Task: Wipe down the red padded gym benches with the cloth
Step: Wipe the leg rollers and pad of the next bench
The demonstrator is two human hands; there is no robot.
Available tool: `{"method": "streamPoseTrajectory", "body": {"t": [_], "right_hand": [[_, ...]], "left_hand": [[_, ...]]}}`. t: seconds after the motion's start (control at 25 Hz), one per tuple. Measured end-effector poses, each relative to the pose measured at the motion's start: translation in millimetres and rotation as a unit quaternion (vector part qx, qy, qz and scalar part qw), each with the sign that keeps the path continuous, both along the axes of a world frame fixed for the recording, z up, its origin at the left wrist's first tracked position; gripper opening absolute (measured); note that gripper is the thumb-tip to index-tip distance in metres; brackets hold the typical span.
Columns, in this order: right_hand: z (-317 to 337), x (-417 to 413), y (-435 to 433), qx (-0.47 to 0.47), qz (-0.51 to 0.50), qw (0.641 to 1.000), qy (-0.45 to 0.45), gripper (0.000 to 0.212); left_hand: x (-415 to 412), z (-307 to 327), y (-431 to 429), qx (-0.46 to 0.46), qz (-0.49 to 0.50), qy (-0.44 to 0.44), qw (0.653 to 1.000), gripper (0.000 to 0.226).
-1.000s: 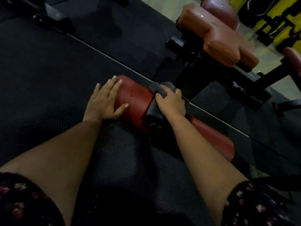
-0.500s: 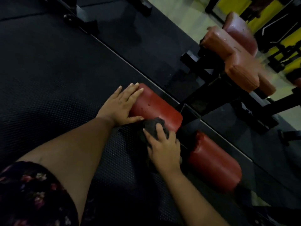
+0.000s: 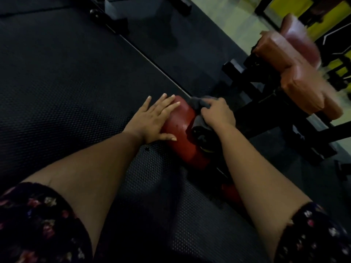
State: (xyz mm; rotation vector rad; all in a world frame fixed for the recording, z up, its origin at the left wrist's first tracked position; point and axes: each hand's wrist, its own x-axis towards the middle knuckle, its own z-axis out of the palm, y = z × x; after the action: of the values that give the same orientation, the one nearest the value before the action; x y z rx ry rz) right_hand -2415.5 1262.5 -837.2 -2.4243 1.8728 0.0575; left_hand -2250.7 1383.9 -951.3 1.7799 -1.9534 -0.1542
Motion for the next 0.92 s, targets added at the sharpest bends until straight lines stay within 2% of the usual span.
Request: {"method": "streamPoseTrajectory", "body": {"t": [0.12,0.28,0.32,0.4,0.48,0.52,0.56,0.6,0.72,0.8,0.84,0.92], "right_hand": [[3.0,0.3,26.2,-0.048,0.148,0.988,0.004,0.049],[-9.8,-33.7,79.3,-0.114,0.247,0.961,0.050,0.065],[-16.6,-39.1,89.9,-0.139,0.278,0.949,0.059,0.067],[-24.7,-33.2,95.2,-0.162,0.359,0.916,0.074,0.063],[-24.1,-10.7,80.8,-0.175,0.461,0.865,0.097,0.056],[-21.8,1.6,72.4,-0.176,0.481,0.853,0.100,0.054],[-19.8,12.0,65.0,-0.170,0.469,0.861,0.095,0.053],[-16.9,20.4,58.6,-0.163,0.424,0.888,0.075,0.052],[-12.2,37.9,27.6,-0.101,0.199,0.975,-0.003,0.042],[1.0,48.5,11.2,-0.042,0.108,0.993,0.009,0.039],[6.7,52.6,12.3,-0.031,0.119,0.992,0.034,0.040],[10.0,54.6,35.4,-0.074,0.236,0.965,0.088,0.045]], "left_hand": [[0.2,-3.6,1.7,-0.010,0.002,-0.002,1.000,0.106],[5.0,3.0,3.1,0.002,-0.014,-0.018,1.000,0.108],[8.8,2.2,5.0,0.018,-0.009,0.004,1.000,0.112],[17.4,-0.9,10.7,0.083,0.015,0.107,0.991,0.121],[21.3,-6.3,14.1,0.158,0.021,0.207,0.965,0.113],[21.5,-9.2,13.9,0.180,0.018,0.236,0.955,0.104],[19.5,-11.3,13.4,0.187,0.020,0.251,0.949,0.096],[17.1,-12.2,12.9,0.190,0.025,0.251,0.949,0.092],[14.0,-10.5,13.1,0.207,0.031,0.242,0.948,0.099],[15.2,-10.7,12.7,0.226,0.037,0.234,0.945,0.101],[16.2,-11.3,11.5,0.235,0.038,0.225,0.945,0.101],[17.5,-11.1,9.5,0.250,0.040,0.227,0.940,0.100]]}}
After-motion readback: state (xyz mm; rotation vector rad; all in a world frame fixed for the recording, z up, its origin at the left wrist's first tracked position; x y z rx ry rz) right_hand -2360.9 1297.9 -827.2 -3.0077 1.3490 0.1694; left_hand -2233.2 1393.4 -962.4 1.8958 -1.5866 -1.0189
